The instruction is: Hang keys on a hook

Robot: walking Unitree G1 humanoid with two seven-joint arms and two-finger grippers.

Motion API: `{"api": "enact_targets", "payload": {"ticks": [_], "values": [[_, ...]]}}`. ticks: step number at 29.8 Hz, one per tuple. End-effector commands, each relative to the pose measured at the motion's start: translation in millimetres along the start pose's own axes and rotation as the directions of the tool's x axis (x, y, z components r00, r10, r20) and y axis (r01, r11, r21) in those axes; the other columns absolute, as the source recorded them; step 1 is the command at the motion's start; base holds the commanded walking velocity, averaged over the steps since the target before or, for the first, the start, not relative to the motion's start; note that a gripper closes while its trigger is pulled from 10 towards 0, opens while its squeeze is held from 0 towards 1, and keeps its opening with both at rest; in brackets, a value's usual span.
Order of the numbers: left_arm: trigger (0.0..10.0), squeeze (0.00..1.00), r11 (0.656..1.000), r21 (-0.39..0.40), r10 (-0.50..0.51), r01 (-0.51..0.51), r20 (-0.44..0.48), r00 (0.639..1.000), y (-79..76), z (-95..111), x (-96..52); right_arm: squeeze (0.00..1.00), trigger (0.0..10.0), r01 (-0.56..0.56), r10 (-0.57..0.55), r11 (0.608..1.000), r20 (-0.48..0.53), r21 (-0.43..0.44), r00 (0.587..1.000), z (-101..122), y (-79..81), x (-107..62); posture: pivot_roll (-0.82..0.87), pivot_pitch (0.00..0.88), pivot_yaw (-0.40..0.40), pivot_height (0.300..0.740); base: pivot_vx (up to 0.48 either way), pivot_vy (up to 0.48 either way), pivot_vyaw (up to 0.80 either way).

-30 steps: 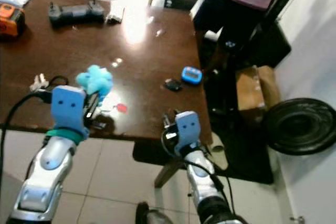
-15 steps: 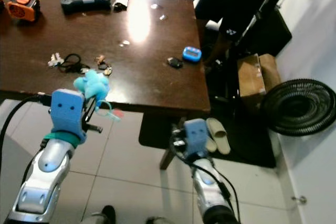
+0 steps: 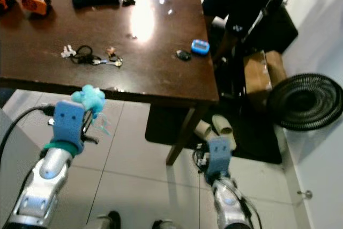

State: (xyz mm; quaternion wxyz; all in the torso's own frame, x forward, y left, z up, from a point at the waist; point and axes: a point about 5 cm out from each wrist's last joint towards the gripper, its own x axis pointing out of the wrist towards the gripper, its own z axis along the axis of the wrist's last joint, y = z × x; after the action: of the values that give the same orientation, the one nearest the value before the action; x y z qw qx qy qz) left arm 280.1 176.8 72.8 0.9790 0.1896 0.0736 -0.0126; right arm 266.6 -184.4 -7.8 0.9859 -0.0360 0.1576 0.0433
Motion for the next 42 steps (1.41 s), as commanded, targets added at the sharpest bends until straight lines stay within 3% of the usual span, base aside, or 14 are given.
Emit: {"api": "enact_targets", "payload": {"ticks": [1,4,7,8,11,12,14,15,18,19,23,30,38,42], "values": [[10.0,0.0,0.999,0.019,-0.03,0.031,-0.039,0.999,-8.5,-12.3,-4.1,0.0,10.0,0.016,-0.016,1.0,-0.038,-0.003,0.999,-7.6,-3.2,-3.6,-0.02,0.076,-0.042,0.74,0.0,0.0,0.0],[10.0,0.0,0.993,0.087,-0.059,0.084,-0.262,0.963,-16.3,-76.4,-24.1,0.0,10.0,-0.001,0.003,1.0,-0.125,0.018,0.992,-24.2,2.6,-10.2,-0.03,0.07,-0.044,0.74,0.0,0.0,0.0],[10.0,0.0,0.991,0.096,-0.057,0.093,-0.329,0.943,-17.6,-93.7,-32.1,0.0,10.0,-0.015,0.017,1.0,-0.181,0.014,0.983,-34.7,4.3,-15.3,-0.03,0.067,-0.046,0.74,0.0,0.0,0.0],[10.0,0.0,0.995,0.067,-0.046,0.075,-0.361,0.932,-18.7,-100.8,-36.3,0.0,10.0,-0.034,0.03,0.999,-0.266,-0.01,0.963,-50.4,5.2,-24.6,-0.04,0.069,-0.049,0.74,0.0,0.0,0.0],[10.0,0.0,0.995,0.067,-0.046,0.075,-0.361,0.932,-18.7,-100.8,-36.3,0.0,10.0,-0.034,0.03,0.999,-0.266,-0.01,0.963,-50.4,5.2,-24.6,-0.04,0.069,-0.049,0.74,0.0,0.0,0.0],[10.0,0.0,0.999,0.022,-0.034,0.044,-0.35,0.936,-19.1,-98.0,-35.0,0.0,10.0,-0.057,0.04,0.998,-0.345,-0.038,0.938,-66.5,5.3,-36.4,-0.03,0.068,-0.053,0.74,0.0,0.0,0.0],[10.0,0.0,0.999,0.022,-0.034,0.044,-0.35,0.936,-19.1,-98.0,-35.0,0.0,10.0,-0.057,0.04,0.998,-0.345,-0.038,0.938,-66.5,5.3,-36.4,-0.03,0.068,-0.053,0.74,0.0,0.0,0.0],[10.0,0.0,1.0,-0.006,-0.029,0.029,-0.319,0.947,-21.3,-91.9,-30.2,0.0,10.0,-0.09,0.055,0.994,-0.422,-0.065,0.905,-82.5,6.5,-49.6,-0.02,0.068,-0.06,0.74,0.0,0.0,0.0],[10.0,0.0,1.0,-0.006,-0.029,0.029,-0.319,0.947,-21.3,-91.9,-30.2,0.0,10.0,-0.09,0.055,0.994,-0.422,-0.065,0.905,-82.5,6.5,-49.6,-0.02,0.068,-0.06,0.74,0.0,0.0,0.0],[10.0,0.0,0.999,-0.002,-0.046,0.047,-0.307,0.951,-26.1,-89.5,-26.5,0.0,10.0,-0.102,0.051,0.991,-0.467,-0.083,0.883,-91.3,5.5,-57.4,-0.03,0.064,-0.059,0.74,0.0,0.0,0.0],[10.0,0.0,0.995,0.005,-0.088,0.095,-0.338,0.937,-35.2,-96.3,-25.9,0.0,10.0,-0.101,0.051,0.991,-0.466,-0.083,0.883,-88.5,5.2,-53.9,-0.03,0.063,-0.056,0.74,0.0,0.0,0.0],[10.0,0.0,0.995,0.014,-0.087,0.1,-0.391,0.916,-34.4,-110.5,-29.0,0.0,10.0,-0.113,0.072,0.991,-0.438,-0.068,0.896,-81.6,10.7,-46.6,-0.04,0.065,-0.055,0.74,0.0,0.0,0.0],[10.0,0.0,0.995,0.017,-0.088,0.103,-0.392,0.916,-34.6,-112.0,-30.6,0.0,10.0,-0.12,0.086,0.991,-0.404,-0.061,0.911,-76.3,14.0,-42.3,-0.03,0.066,-0.057,0.74,0.0,0.0,0.0],[10.0,0.0,0.993,0.028,-0.096,0.117,-0.406,0.909,-34.6,-116.7,-34.3,0.0,10.0,-0.153,0.105,0.984,-0.386,-0.094,0.916,-71.4,16.9,-37.9,-0.03,0.063,-0.062,0.74,0.0,0.0,0.79]]}}
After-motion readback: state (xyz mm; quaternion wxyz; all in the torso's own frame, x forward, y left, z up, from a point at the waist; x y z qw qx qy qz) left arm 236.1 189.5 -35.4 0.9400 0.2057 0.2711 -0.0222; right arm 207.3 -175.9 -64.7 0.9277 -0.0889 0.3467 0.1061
